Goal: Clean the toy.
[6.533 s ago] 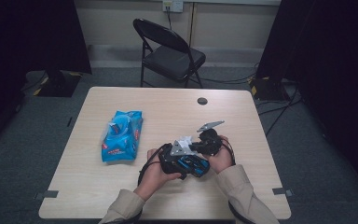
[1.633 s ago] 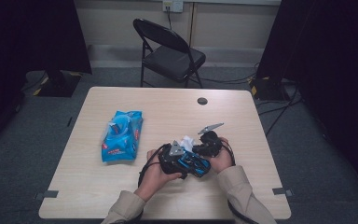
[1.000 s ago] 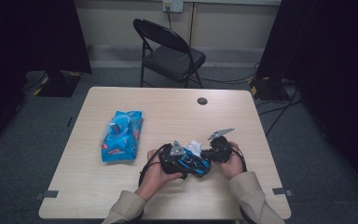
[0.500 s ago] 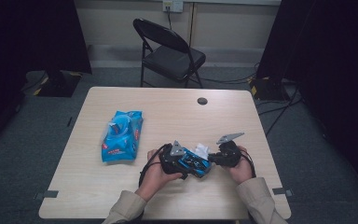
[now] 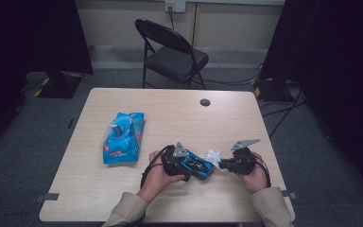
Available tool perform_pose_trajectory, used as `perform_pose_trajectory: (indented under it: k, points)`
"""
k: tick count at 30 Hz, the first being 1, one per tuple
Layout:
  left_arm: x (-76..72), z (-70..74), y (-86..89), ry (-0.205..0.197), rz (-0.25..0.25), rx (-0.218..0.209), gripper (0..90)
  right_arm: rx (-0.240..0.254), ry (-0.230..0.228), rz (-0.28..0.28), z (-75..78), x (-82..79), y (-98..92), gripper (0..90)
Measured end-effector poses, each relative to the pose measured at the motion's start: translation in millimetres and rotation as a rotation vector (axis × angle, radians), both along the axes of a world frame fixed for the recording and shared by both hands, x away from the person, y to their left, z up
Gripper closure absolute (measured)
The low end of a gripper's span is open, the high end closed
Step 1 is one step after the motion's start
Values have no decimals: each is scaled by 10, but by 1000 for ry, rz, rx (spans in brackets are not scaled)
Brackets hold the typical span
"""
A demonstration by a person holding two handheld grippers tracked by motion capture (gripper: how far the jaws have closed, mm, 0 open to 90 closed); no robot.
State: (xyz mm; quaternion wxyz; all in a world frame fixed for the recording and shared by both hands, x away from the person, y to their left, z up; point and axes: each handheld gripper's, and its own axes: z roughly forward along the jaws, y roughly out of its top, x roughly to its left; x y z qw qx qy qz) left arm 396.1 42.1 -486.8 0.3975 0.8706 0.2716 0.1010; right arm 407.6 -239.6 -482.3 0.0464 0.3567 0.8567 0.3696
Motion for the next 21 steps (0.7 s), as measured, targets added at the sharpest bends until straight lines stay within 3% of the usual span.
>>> perform_pose_trajectory:
  k: [6, 11, 16, 21]
  points:
    - [-27, 148, 64, -16, -2, -29, 166, 62, -54, -54, 268, -55, -117, 825]
    - [-90, 235, 192, -13, 1, -45, 165, 112, -106, -35, 542, -113, -37, 825]
    - [-169, 293, 422, -20, 26, -51, 166, 118, -137, 47, 661, -197, 303, 820]
    - [-287, 365, 699, -24, 40, -80, 188, 114, -123, 142, 550, -272, 757, 816]
